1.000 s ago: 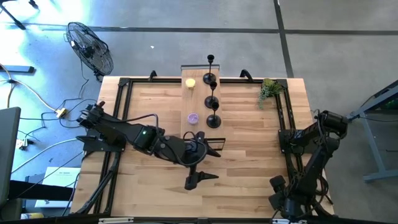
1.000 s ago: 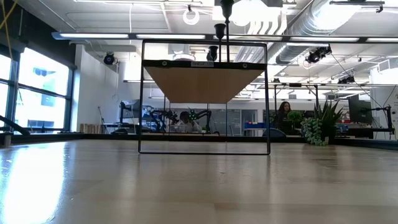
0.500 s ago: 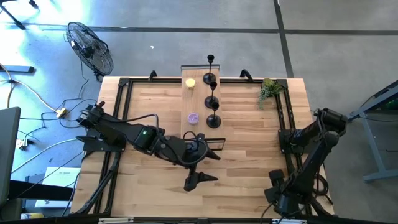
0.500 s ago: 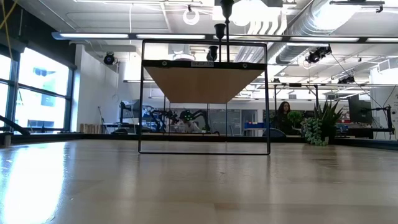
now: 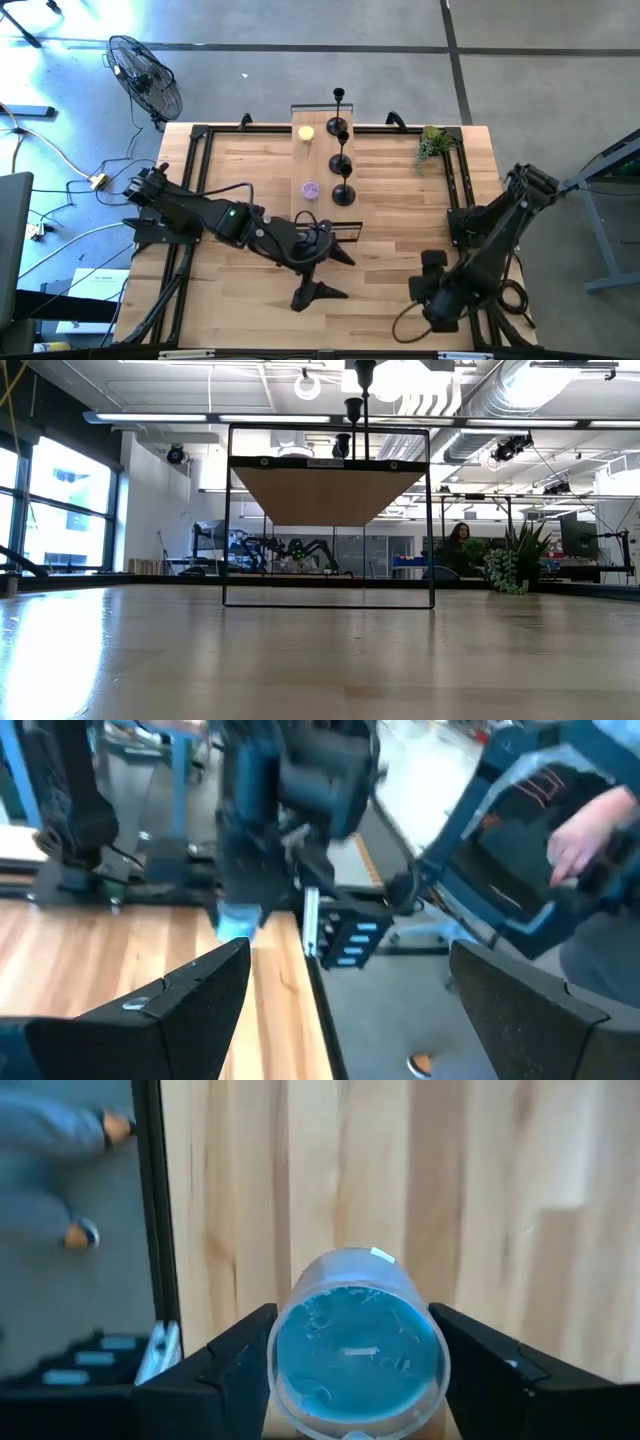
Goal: Pick & Place candle stick holders
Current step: Put the blue scented candle on the shelf aligned with the scented candle on the shelf
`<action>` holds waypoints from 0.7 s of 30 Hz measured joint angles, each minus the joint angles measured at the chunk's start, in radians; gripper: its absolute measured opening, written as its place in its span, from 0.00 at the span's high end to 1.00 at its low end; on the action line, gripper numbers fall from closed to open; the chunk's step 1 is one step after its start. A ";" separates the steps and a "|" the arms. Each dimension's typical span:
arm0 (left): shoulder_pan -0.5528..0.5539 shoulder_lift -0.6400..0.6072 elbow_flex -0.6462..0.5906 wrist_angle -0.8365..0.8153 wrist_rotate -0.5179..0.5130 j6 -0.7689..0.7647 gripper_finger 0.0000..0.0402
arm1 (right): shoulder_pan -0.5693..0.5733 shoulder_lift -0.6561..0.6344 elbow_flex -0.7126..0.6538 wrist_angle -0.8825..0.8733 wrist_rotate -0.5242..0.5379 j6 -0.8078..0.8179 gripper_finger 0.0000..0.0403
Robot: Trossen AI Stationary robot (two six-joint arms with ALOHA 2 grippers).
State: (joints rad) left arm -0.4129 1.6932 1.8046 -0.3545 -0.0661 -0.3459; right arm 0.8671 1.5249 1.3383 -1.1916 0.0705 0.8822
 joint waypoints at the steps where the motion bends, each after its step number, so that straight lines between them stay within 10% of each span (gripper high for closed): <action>1: 0.000 0.000 0.000 -0.009 0.005 0.000 0.16 | -0.015 0.000 0.033 -0.018 0.013 -0.009 0.44; 21: 0.007 0.071 -0.001 -0.225 -0.206 0.185 0.16 | -0.259 0.000 0.396 -0.012 0.216 -0.256 0.44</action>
State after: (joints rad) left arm -0.4060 1.7645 1.8038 -0.5797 -0.2724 -0.1608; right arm 0.6081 1.5246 1.7344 -1.2041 0.2860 0.6262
